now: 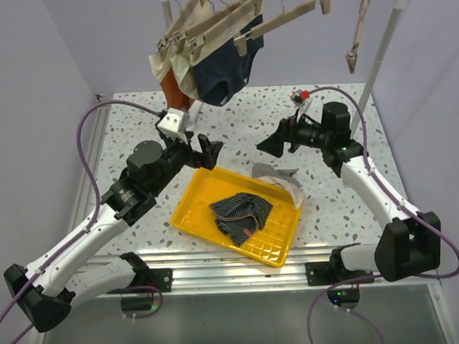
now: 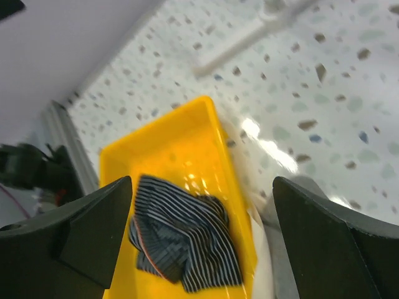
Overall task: Remove the underwear clipped to the hanger
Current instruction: Pick up the underwear from the center of the board.
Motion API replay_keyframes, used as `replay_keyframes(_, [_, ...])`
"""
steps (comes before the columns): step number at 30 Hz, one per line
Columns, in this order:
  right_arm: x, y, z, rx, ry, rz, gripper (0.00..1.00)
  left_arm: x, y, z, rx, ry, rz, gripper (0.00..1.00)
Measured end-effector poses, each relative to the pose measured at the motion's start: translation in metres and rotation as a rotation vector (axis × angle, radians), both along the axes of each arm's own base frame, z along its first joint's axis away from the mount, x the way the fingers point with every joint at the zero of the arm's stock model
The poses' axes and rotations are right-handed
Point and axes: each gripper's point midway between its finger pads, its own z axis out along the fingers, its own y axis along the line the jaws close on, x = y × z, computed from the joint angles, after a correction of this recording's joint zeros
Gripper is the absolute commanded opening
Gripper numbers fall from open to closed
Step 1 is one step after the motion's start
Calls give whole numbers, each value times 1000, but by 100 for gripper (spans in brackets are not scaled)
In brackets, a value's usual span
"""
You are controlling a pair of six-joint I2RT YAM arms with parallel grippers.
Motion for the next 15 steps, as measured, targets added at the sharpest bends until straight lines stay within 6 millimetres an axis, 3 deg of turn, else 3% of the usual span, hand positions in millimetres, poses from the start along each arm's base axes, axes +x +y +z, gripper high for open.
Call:
replay_keyframes(6, [-34, -46, -67, -411, 33, -2, 99, -7, 8, -47, 43, 66, 14, 100])
replay_keyframes(11, [-69, -79, -105, -643, 111, 70, 98, -13, 26, -57, 17, 78, 81, 100])
replay_keyframes(15, [-83, -88, -118, -716, 150, 117, 84, -16, 37, -60, -6, 80, 124, 100])
